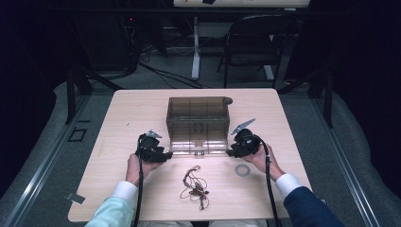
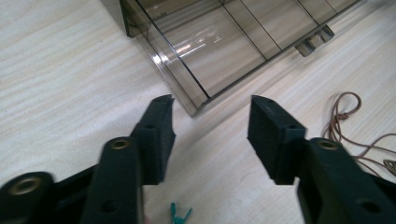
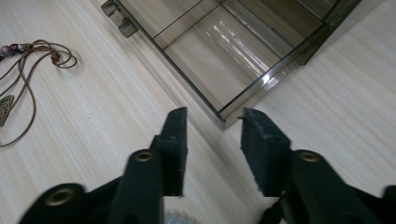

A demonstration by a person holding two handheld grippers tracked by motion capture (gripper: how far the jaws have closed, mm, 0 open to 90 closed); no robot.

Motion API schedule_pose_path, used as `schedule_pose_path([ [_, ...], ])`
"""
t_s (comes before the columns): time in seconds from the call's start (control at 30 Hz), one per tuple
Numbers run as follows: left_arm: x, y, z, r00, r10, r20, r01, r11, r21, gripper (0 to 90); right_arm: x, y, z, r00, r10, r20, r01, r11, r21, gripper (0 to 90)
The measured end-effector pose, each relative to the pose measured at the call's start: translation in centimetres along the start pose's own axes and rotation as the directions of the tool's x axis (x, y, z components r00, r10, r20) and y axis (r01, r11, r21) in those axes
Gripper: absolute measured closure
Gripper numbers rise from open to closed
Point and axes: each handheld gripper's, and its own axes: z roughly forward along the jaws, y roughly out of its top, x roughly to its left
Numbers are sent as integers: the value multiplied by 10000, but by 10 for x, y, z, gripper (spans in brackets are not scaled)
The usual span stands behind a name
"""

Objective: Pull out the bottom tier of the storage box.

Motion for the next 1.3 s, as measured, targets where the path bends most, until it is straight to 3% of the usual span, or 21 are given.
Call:
schedule_pose_path([
  [0.23,-9,1,-5,9997,201,-102,-201,9998,69,308,8,-5,-5,9998,75,179,-78,9997,209,343],
  [0.47,-14,-2,-9,9998,171,82,-172,9997,157,239,12,-10,-13,9997,144,207,-152,9991,387,198],
  [0.77,-20,-3,-8,9987,381,347,-390,9990,234,188,16,-20,-23,9988,414,279,-424,9985,354,108],
  [0.87,-21,-3,-7,9977,520,446,-534,9981,314,183,16,-25,-23,9989,415,220,-427,9974,577,81],
  [1.3,-27,-1,-6,9962,696,526,-713,9970,314,156,19,-32,-30,9979,539,356,-551,9979,334,65],
])
